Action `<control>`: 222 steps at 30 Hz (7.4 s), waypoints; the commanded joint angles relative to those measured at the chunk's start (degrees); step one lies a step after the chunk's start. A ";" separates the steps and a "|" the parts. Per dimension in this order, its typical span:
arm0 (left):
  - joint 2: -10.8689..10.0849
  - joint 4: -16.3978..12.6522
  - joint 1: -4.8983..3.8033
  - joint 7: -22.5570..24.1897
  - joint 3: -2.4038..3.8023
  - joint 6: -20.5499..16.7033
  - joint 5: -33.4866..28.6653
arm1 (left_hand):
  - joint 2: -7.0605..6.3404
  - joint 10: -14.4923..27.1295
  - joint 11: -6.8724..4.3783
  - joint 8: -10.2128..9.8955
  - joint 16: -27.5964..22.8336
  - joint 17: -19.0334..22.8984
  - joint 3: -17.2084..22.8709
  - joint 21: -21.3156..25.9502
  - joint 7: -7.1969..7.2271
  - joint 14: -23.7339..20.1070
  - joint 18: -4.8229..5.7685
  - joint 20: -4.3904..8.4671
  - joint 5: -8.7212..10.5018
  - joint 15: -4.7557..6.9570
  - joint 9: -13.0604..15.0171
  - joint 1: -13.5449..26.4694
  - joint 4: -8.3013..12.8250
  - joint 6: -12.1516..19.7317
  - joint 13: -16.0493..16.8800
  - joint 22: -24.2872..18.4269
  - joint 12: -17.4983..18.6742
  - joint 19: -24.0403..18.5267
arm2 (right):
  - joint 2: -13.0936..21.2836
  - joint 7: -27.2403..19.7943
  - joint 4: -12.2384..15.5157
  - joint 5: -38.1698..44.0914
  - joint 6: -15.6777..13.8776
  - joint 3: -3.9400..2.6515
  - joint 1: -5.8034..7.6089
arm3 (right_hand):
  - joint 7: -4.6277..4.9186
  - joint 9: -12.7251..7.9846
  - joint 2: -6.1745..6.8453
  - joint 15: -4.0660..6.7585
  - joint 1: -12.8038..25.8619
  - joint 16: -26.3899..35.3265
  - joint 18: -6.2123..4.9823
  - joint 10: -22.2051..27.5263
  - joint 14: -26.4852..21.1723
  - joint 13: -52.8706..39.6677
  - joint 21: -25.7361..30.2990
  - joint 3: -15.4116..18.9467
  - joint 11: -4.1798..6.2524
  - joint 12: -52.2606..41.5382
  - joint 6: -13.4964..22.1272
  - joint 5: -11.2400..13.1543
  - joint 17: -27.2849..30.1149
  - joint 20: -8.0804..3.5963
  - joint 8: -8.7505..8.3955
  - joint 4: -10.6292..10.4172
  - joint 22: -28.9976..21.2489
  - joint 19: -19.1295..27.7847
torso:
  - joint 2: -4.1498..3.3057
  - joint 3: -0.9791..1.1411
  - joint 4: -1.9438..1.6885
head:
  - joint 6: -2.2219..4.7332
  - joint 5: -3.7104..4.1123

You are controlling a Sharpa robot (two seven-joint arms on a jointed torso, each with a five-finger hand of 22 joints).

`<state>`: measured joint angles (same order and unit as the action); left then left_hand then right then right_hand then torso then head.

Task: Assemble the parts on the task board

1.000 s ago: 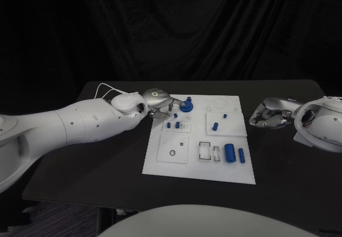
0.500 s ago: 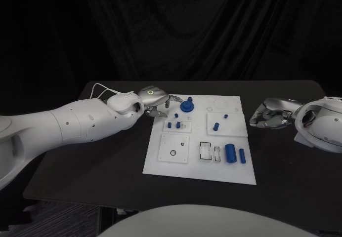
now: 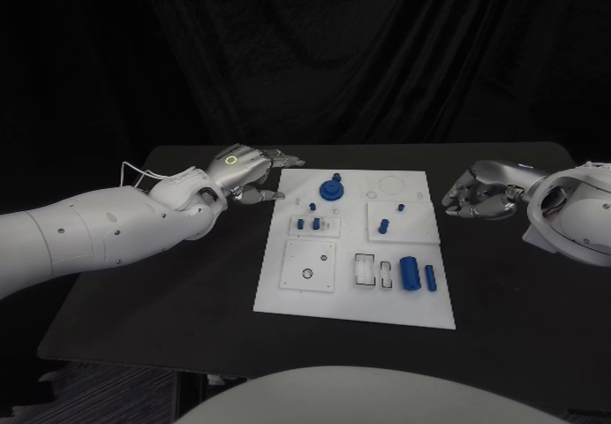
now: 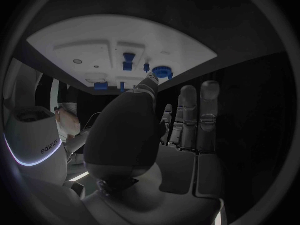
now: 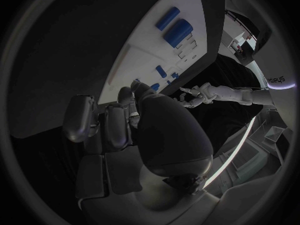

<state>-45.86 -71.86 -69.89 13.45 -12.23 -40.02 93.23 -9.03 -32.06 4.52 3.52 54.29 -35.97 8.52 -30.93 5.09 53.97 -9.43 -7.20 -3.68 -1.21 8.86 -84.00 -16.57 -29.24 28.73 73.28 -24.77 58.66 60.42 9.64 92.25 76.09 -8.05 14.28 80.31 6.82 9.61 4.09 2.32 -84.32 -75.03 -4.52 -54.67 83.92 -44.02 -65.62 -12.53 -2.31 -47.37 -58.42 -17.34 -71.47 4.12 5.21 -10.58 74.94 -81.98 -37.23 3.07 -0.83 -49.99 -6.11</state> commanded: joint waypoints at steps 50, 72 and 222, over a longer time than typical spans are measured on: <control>-8.84 -13.83 3.55 32.33 0.05 47.63 -94.22 | 22.30 30.03 -7.35 -2.00 -54.29 35.97 -31.35 30.56 -2.20 -53.97 -0.36 -4.47 0.99 -2.45 -7.30 20.32 0.07 18.16 -27.97 -70.46 22.36 -58.43 | -7.75 -7.38 -6.79 18.57 -9.15 -0.09 -4.18 | -0.23 -1.25 4.04 -4.26 3.38 0.44 -0.88 11.24 -0.81 24.49 3.15 -5.66 -4.57 22.38 7.57 8.80 1.90 3.61 -0.92 -0.01 7.63 0.95 | -0.43 -4.92 -3.82 | -0.01 5.84; -8.94 -14.34 3.57 33.94 0.05 44.46 -91.71 | 19.69 31.52 -11.65 -1.98 -54.29 35.97 -30.23 30.93 0.51 -53.97 -0.55 0.01 0.97 6.66 -7.28 17.91 0.14 17.39 -28.55 -73.28 24.51 -58.66 | -11.09 -8.29 -12.32 16.38 -7.45 -0.10 -6.41 | 0.05 -0.76 3.77 -4.10 2.28 0.35 -0.82 7.15 -0.77 28.94 2.98 -7.86 -4.43 24.95 5.49 2.64 2.16 3.42 -0.04 2.38 7.89 0.70 | -0.36 -5.08 -3.81 | -0.01 5.91; -7.21 -12.40 3.62 31.07 0.04 45.34 -91.52 | 21.83 32.06 -5.58 -2.97 -54.29 35.97 -26.21 30.93 2.51 -53.97 0.60 0.63 -8.78 -0.64 -8.31 13.12 0.03 26.56 -28.73 -73.28 24.77 -58.66 | -21.66 -6.42 0.22 25.39 -5.20 -0.24 -9.10 | -0.22 6.05 2.64 -0.86 1.48 -2.86 0.73 -11.55 1.92 34.55 -5.36 -10.59 -0.64 31.75 -3.87 3.85 -1.78 0.36 4.90 7.19 10.09 -2.52 | -0.47 -5.28 -4.16 | -0.01 4.47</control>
<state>-53.17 -84.23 -66.32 38.90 -12.25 4.77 1.52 12.92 0.12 -1.54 0.29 0.21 -0.05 -17.97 -0.20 8.05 -0.08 -7.99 -6.66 -12.08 -1.53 0.55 -70.33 -16.51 -2.77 0.09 0.09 -0.38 -0.07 38.87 2.10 92.64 100.38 -14.68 14.07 71.41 6.41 15.71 6.57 1.03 -82.85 -78.17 -4.44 -65.92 84.05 -9.54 -71.35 -23.47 -2.86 -15.96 -62.27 -13.71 -73.26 4.71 9.84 -3.39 74.90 -83.86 -37.69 -2.29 -4.99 -49.99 -1.48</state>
